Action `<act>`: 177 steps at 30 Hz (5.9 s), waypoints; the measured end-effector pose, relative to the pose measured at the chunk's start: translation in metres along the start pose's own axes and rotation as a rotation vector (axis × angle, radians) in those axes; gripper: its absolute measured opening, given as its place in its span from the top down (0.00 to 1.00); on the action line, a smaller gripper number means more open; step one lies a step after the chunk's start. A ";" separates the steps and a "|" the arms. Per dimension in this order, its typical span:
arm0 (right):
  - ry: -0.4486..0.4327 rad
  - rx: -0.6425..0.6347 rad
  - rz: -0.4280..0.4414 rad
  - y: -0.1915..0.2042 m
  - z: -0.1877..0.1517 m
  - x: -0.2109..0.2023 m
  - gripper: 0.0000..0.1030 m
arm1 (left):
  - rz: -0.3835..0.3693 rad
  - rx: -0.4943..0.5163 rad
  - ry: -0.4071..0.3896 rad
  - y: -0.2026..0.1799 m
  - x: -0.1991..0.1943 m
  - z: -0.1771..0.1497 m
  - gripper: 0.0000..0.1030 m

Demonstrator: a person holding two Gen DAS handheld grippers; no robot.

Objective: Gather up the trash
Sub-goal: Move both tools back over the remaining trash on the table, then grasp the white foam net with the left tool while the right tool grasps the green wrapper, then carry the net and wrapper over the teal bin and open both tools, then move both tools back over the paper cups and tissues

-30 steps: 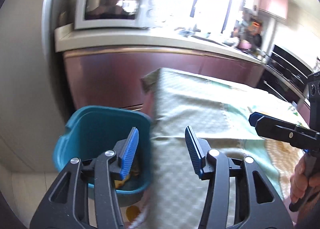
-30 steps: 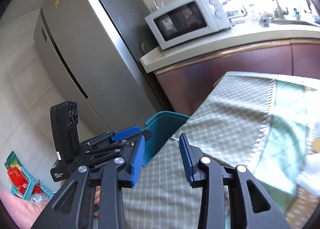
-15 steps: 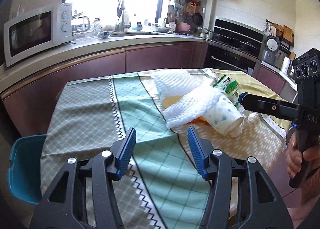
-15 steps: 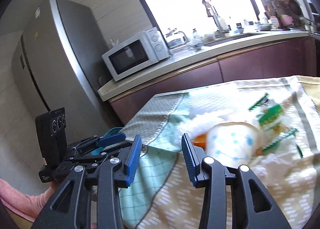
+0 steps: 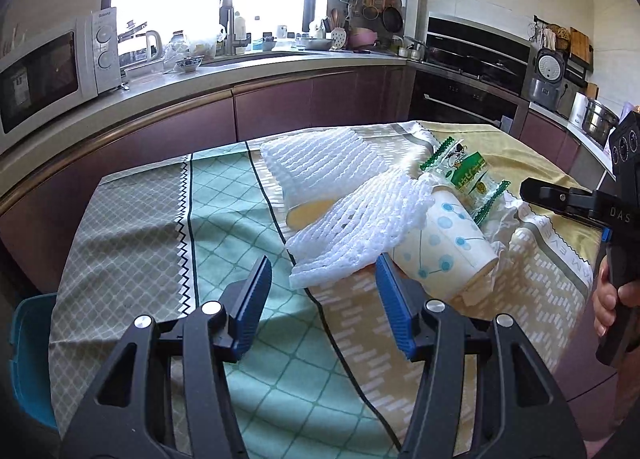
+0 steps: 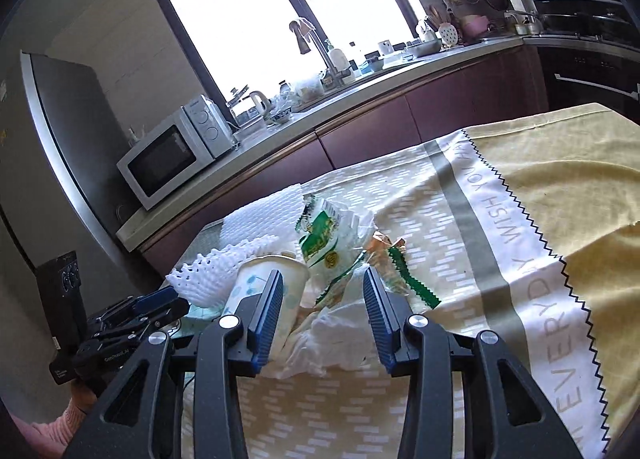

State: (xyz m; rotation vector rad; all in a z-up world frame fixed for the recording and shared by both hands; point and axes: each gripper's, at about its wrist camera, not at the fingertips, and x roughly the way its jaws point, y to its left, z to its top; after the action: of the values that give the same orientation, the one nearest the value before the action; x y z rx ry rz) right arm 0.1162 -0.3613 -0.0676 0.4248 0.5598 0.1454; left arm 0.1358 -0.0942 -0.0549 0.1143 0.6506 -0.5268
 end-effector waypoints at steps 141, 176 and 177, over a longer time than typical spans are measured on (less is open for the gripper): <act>0.504 -0.351 0.429 0.349 -0.078 0.245 0.80 | 0.473 -0.429 0.131 0.333 -0.097 -0.115 0.79; 0.041 -0.093 0.062 0.067 -0.013 -0.006 0.60 | -0.177 -0.073 0.042 0.035 -0.053 -0.023 0.56; 0.032 -0.084 0.044 0.059 -0.014 -0.010 0.60 | -0.199 -0.069 0.053 0.028 -0.048 -0.023 0.55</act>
State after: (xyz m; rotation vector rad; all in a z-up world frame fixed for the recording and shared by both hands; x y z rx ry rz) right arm 0.0993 -0.3054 -0.0483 0.3541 0.5742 0.2178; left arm 0.1058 -0.0432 -0.0458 -0.0016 0.7351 -0.6942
